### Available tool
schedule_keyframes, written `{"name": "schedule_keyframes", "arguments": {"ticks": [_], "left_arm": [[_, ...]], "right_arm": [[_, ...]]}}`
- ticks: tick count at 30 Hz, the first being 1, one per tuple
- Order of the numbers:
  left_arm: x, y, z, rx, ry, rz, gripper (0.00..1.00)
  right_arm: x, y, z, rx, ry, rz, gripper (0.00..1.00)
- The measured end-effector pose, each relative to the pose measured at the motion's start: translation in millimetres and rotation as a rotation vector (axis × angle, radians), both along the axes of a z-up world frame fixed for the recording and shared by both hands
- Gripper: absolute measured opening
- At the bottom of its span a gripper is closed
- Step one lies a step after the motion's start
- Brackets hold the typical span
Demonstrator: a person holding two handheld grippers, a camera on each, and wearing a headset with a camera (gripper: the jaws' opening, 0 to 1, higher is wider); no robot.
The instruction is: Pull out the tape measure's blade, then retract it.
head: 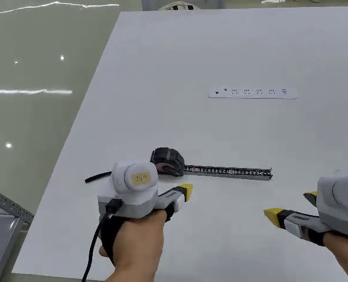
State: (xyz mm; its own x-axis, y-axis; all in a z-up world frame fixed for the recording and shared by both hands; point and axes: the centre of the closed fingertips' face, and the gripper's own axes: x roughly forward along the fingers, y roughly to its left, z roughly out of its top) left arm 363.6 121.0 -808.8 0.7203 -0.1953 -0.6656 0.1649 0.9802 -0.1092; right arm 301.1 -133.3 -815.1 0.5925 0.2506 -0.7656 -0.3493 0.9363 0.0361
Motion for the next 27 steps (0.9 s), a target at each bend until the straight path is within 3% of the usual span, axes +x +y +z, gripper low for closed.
{"name": "schedule_keyframes", "arguments": {"ticks": [8, 18, 27], "left_arm": [[16.0, -0.1, -10.2, -0.002, -0.006, 0.017, 0.84], [26.6, 1.3, -24.0, 0.008, 0.009, 0.022, 0.82], [36.9, 1.4, -28.8, 0.015, 0.003, 0.022, 0.80]], "right_arm": [[9.8, 0.5, -10.3, -0.004, 0.015, 0.007, 0.56], [15.0, 0.1, -20.4, -0.010, 0.036, 0.009, 0.56], [21.1, -0.7, -30.9, -0.026, 0.047, 0.044, 0.55]]}}
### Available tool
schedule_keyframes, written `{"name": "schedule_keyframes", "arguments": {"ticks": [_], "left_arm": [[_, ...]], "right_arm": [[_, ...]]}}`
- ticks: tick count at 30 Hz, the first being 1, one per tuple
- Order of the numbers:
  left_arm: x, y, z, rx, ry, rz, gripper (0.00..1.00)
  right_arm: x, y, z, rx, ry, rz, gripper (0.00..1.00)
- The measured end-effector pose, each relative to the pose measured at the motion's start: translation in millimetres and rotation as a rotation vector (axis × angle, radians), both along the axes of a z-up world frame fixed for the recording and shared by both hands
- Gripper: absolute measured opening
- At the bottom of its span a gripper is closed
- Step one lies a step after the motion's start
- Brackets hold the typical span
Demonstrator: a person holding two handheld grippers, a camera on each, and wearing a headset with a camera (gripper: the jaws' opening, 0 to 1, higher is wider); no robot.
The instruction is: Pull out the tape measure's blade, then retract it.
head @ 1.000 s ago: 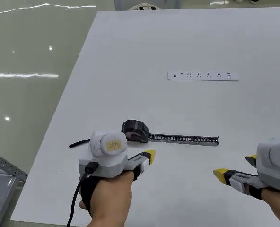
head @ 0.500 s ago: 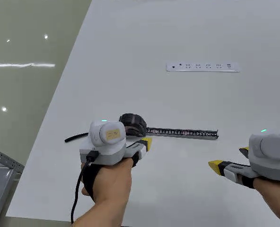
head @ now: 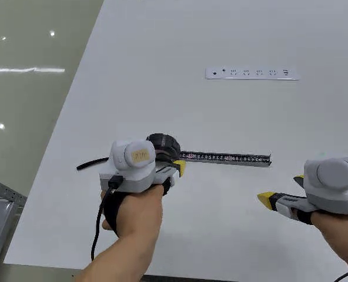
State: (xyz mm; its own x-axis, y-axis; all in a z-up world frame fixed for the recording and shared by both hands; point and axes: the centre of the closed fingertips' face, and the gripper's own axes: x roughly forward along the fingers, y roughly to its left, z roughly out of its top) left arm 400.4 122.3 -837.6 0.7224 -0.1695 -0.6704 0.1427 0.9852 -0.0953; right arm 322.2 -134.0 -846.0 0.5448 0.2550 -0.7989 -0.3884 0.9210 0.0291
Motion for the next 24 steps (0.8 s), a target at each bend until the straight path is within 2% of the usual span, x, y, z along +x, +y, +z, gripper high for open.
{"name": "schedule_keyframes", "arguments": {"ticks": [5, 12, 14, 24], "left_arm": [[6.5, -1.4, -1.3, 0.006, -0.007, -0.003, 0.80], [8.1, -1.8, -2.4, 0.007, -0.004, -0.004, 0.80], [15.4, -2.0, -9.2, 0.009, 0.005, 0.000, 0.80], [21.8, -2.8, -16.3, 0.011, 0.014, 0.001, 0.79]], "right_arm": [[3.1, 0.6, -4.8, -0.011, 0.007, 0.016, 0.55], [3.9, 0.8, -6.1, -0.010, 0.010, 0.020, 0.54], [9.7, 0.0, -14.8, -0.027, 0.024, 0.056, 0.54], [17.3, -4.1, -23.3, -0.039, 0.035, 0.078, 0.53]]}}
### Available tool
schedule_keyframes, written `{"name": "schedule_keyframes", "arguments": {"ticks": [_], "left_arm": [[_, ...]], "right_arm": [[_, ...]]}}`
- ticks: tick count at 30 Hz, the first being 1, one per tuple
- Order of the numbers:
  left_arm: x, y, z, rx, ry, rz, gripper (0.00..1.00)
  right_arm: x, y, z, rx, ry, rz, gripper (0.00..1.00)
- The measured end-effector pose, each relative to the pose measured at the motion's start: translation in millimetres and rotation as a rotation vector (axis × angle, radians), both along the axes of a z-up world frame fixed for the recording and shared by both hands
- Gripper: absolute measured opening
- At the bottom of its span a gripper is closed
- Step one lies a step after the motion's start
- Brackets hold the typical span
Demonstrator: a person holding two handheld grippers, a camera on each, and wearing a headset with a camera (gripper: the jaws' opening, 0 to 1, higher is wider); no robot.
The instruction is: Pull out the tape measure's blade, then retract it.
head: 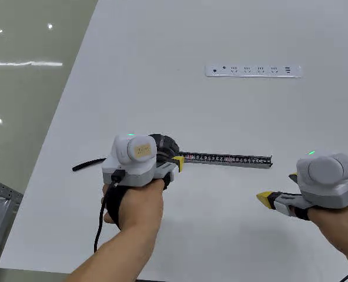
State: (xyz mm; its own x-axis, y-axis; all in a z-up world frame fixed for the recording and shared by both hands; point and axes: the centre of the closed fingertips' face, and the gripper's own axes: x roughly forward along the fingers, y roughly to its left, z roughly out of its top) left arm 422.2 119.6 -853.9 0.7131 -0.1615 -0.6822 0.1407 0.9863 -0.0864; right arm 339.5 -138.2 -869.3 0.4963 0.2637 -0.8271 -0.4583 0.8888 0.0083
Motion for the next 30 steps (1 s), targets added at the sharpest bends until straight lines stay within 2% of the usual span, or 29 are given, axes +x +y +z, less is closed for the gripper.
{"name": "schedule_keyframes", "arguments": {"ticks": [10, 17, 30], "left_arm": [[14.9, 1.1, -7.1, 0.011, -0.001, -0.010, 0.78], [18.4, 1.3, -12.5, 0.015, 0.008, -0.008, 0.78], [22.4, -0.2, -21.0, 0.013, 0.026, -0.007, 0.77]], "right_arm": [[9.8, -2.7, -15.7, -0.019, 0.012, 0.081, 0.52], [15.8, -12.0, -24.7, -0.053, 0.023, 0.122, 0.51], [26.4, -19.1, -35.2, -0.105, 0.019, 0.285, 0.50]]}}
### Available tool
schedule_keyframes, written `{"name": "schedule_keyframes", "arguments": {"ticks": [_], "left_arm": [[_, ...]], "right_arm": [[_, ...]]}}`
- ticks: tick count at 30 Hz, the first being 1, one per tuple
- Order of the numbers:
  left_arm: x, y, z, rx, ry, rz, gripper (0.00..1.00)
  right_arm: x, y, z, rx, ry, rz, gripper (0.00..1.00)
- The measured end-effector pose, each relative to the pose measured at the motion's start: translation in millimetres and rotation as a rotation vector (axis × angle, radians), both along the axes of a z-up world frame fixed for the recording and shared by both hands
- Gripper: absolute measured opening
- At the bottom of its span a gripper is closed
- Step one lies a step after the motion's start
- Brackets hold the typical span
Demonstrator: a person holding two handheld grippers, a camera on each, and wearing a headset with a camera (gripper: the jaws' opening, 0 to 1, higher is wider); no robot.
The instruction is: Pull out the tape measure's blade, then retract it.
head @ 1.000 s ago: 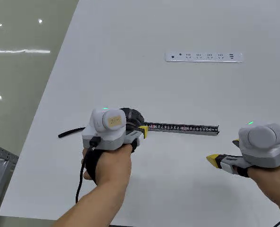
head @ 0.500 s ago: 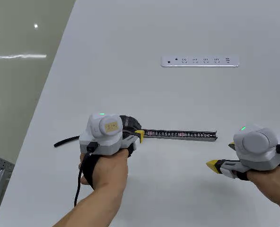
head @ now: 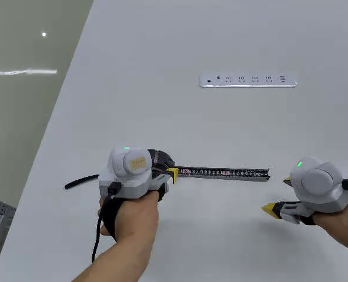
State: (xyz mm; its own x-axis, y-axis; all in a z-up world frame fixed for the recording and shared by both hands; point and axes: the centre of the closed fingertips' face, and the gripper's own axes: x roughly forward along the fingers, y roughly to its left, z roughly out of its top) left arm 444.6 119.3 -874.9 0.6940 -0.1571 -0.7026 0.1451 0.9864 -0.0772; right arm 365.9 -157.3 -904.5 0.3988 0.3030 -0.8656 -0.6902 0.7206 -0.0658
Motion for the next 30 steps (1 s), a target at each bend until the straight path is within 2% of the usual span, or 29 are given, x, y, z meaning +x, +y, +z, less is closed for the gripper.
{"name": "schedule_keyframes", "arguments": {"ticks": [5, 16, 27, 30], "left_arm": [[4.3, 0.4, -1.8, 0.001, 0.004, -0.003, 0.76], [14.9, 1.2, -4.2, 0.013, 0.007, -0.016, 0.75], [14.0, -1.9, -10.0, 0.011, 0.021, -0.020, 0.74], [14.1, -1.9, -9.9, 0.011, 0.021, -0.020, 0.73]], "right_arm": [[7.1, -1.9, -3.6, -0.019, -0.004, 0.068, 0.48], [21.2, -10.8, -10.5, -0.052, -0.003, 0.151, 0.45], [34.8, -11.6, -13.2, -0.074, -0.016, 0.277, 0.40], [35.1, -11.1, -13.2, -0.074, -0.015, 0.285, 0.39]]}}
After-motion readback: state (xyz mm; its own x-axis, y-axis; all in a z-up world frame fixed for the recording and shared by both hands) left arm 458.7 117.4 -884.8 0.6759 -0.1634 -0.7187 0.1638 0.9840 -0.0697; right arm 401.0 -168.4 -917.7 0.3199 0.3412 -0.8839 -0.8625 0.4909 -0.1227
